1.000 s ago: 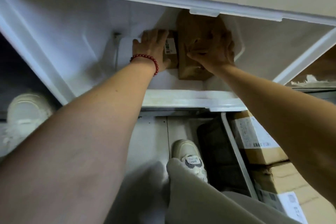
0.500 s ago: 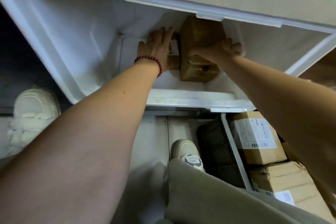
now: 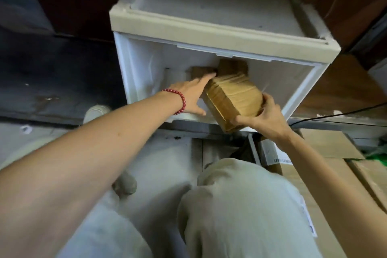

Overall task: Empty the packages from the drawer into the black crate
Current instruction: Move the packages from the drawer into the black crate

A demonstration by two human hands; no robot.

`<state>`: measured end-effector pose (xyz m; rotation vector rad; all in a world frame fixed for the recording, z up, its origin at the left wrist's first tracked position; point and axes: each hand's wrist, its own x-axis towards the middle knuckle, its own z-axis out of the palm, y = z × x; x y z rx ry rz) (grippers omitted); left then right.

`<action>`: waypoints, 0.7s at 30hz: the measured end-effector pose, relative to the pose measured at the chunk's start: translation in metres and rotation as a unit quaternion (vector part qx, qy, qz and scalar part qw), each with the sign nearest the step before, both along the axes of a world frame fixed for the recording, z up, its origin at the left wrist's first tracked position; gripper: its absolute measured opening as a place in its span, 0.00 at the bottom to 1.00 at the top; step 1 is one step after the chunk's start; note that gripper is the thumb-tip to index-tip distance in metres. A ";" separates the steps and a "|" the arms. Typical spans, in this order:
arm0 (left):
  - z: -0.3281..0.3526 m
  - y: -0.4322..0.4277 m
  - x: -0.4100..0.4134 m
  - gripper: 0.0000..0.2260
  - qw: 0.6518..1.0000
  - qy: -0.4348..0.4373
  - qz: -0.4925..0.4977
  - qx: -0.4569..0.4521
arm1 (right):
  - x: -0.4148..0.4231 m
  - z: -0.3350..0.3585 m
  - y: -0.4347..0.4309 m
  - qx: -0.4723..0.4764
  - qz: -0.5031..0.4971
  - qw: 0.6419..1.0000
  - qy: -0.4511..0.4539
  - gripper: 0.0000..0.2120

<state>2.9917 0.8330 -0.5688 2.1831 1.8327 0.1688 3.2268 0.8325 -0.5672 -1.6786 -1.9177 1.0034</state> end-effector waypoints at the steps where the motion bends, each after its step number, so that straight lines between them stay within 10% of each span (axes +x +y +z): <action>1: 0.007 -0.008 0.003 0.49 1.000 0.001 -0.021 0.008 | 0.003 0.002 -0.010 0.006 0.014 1.000 0.004 0.64; 15: 0.017 -0.081 0.072 0.47 0.953 -0.297 0.008 -0.062 | 0.039 -0.034 -0.127 -0.028 -0.157 0.926 0.343 0.54; 21: 0.012 -0.082 0.075 0.48 0.970 -0.232 -0.036 -0.055 | 0.047 -0.044 -0.135 -0.068 -0.168 0.915 0.360 0.55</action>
